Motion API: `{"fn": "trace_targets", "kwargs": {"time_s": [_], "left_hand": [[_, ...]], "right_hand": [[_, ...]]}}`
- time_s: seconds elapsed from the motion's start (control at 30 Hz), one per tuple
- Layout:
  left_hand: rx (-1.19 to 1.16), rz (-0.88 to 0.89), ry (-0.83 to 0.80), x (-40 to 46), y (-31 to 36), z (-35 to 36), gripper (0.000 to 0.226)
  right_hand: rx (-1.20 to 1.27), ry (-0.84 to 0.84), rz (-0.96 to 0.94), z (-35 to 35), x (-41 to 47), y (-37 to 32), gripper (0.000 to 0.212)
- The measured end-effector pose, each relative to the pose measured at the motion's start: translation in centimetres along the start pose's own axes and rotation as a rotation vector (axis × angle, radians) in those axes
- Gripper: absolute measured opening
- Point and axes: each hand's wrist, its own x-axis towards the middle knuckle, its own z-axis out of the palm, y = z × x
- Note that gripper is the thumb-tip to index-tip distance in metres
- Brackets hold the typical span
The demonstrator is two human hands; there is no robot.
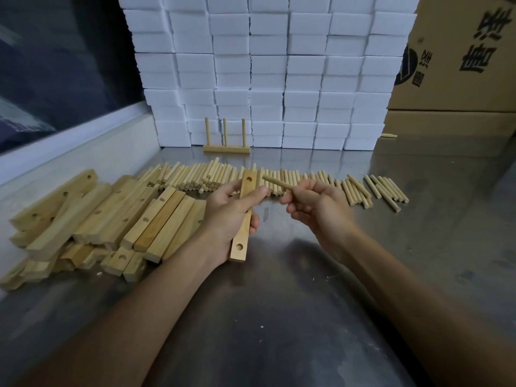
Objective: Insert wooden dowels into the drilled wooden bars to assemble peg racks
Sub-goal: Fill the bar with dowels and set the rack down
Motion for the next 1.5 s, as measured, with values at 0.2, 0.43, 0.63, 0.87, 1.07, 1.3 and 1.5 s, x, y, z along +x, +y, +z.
{"fn": "trace_targets", "kwargs": {"time_s": [0.2,0.43,0.63,0.87,1.07,1.3,1.5], "left_hand": [[-0.030,0.014,0.034,0.0,0.1,-0.3,0.032],[0.178,0.080,-0.025,-0.6,0.0,0.1,0.014],[0.192,0.102,-0.150,-1.0,0.2,0.0,0.032],[0.298,0.182,-0.143,-1.0,0.4,-0.1,0.027],[0.351,0.237,-0.143,-0.9,0.1,0.4,0.033],[0.430,0.274,-0.156,-0.5,-0.1,0.2,0.031],[0.493,0.267,-0.165,-0.4,-0.5,0.1,0.031]], "right_hand": [[-0.225,-0.117,-0.020,0.2,-0.5,0.5,0.020],[-0.607,-0.023,-0.394,1.0,-0.7,1.7,0.012],[-0.762,0.038,-0.584,0.9,-0.5,1.5,0.019],[-0.923,0.117,-0.728,0.2,-0.4,1.0,0.016],[-1.183,0.165,-0.880,0.4,-0.5,0.4,0.017],[-1.112,0.195,-0.689,0.8,-0.3,1.0,0.034],[-1.074,0.187,-0.751,0.6,-0.8,0.6,0.018]]}}
